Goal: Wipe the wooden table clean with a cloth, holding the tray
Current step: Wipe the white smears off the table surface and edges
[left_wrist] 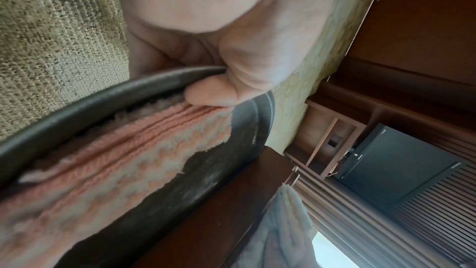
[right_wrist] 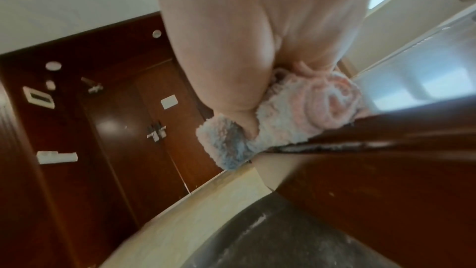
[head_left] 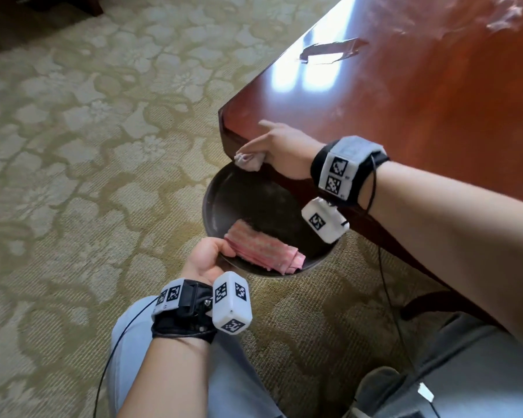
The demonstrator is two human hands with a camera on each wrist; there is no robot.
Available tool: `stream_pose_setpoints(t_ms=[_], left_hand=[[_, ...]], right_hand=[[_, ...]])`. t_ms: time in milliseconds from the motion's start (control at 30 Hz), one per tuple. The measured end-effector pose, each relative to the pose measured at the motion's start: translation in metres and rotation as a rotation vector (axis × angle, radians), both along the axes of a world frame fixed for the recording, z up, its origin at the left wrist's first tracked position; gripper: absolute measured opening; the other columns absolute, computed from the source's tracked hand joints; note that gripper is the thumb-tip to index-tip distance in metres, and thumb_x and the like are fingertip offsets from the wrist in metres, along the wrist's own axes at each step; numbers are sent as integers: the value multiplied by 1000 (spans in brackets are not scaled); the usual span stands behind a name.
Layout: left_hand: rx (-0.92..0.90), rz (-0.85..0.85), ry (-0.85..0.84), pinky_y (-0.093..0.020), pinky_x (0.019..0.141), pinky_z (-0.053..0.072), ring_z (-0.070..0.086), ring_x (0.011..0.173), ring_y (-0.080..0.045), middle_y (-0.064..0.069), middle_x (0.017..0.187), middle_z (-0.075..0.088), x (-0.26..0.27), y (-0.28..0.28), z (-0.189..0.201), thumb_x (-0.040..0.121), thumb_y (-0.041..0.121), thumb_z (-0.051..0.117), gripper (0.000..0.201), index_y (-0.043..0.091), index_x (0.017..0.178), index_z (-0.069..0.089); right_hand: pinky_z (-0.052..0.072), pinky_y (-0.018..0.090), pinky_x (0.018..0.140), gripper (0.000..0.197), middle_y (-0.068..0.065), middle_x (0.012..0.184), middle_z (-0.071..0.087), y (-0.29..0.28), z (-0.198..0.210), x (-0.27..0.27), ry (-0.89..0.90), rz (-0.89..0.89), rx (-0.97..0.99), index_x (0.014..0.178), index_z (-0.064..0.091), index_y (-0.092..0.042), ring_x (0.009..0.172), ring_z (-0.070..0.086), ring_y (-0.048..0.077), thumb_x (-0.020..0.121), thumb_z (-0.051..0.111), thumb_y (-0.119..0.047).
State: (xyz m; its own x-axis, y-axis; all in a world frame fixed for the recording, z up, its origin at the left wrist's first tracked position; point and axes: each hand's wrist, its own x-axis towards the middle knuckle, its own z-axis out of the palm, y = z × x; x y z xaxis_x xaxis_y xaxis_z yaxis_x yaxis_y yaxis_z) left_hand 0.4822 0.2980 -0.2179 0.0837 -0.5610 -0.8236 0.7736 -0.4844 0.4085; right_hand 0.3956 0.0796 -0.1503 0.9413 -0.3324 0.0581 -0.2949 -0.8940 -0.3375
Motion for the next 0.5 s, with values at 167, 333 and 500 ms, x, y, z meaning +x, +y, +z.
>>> stream_pose_setpoints(t_ms=[167, 333, 500], left_hand=[[-11, -32, 0, -37, 75, 60, 70, 77, -36, -26, 92, 70, -8, -5, 6, 68, -3, 34, 41, -11, 99, 59], [60, -8, -48, -41, 96, 46, 58, 105, -39, -28, 117, 61, -14, -8, 2, 68, -4, 35, 51, -8, 116, 53], [88, -17, -57, -40, 116, 31, 52, 115, -36, -27, 126, 57, -17, -7, -2, 65, -2, 39, 57, -5, 121, 52]], right_hand=[[37, 7, 77, 26, -15, 94, 55, -17, 12, -49, -200, -348, 212, 115, 71, -20, 82, 55, 2, 96, 56, -14], [36, 6, 65, 19, -11, 82, 66, -59, 13, -103, -321, -810, 214, 91, 72, -19, 79, 59, -4, 94, 53, -22], [53, 24, 66, 27, -6, 81, 64, -71, 17, -141, -75, -993, 189, 86, 68, -20, 77, 65, 11, 71, 57, 0]])
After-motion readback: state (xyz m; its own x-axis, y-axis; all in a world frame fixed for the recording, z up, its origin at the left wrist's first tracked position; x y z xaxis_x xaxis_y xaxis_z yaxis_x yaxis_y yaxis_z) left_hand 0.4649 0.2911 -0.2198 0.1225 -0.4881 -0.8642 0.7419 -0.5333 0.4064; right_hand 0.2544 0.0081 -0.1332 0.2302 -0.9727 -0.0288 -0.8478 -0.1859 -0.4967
